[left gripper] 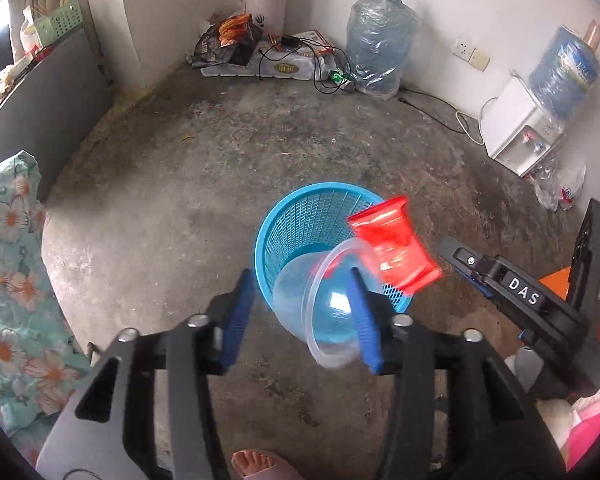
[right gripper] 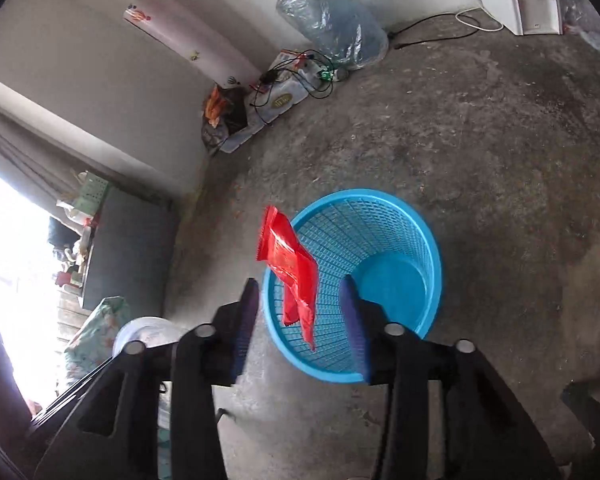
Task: Collect trash
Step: 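Withdraw both grippers from the wastebasket back toward the bed, then grasp the white glove with the left gripper while the right gripper grasps the yellow snack box, then carry the glove and snack box to the wastebasket and release both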
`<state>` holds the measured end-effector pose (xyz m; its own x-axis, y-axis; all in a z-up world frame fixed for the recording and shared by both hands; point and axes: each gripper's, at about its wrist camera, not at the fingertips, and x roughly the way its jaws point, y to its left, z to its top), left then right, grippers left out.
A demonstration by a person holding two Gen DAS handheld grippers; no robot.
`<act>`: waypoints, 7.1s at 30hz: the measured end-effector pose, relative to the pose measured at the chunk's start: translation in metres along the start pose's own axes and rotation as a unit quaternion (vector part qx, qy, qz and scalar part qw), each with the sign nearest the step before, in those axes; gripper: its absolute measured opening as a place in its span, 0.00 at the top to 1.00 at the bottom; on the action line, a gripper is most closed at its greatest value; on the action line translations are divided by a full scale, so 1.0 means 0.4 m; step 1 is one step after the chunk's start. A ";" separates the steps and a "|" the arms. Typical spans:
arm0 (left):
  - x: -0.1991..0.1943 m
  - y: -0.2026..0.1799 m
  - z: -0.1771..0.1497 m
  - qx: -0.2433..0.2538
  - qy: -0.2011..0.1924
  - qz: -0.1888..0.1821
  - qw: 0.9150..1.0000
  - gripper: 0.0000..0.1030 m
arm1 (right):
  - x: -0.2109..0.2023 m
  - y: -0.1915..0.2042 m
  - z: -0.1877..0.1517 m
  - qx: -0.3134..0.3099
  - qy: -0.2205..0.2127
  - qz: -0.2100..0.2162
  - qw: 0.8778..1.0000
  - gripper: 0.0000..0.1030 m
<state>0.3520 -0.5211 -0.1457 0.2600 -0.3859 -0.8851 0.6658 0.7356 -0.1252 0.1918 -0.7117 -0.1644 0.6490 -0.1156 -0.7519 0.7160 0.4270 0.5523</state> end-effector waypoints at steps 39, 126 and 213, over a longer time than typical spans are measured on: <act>-1.438 0.721 -1.183 -0.286 -0.313 0.101 0.900 0.24 | -0.886 0.652 -0.693 -0.454 -0.026 0.295 0.840 0.06; -1.229 0.565 -1.398 -0.198 -0.237 0.054 0.950 0.91 | -0.547 0.927 -1.101 -0.262 0.413 0.436 0.755 0.88; -0.240 -0.108 0.031 0.077 -0.009 -0.100 0.992 0.85 | -0.116 -0.077 -0.152 0.086 0.029 0.102 0.991 0.82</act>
<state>0.3069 -0.5228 -0.0497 0.1233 -0.5263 -0.8413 0.8039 0.5501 -0.2263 0.1242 -0.6649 -0.1684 0.7721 0.0111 -0.6354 0.6083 0.2764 0.7441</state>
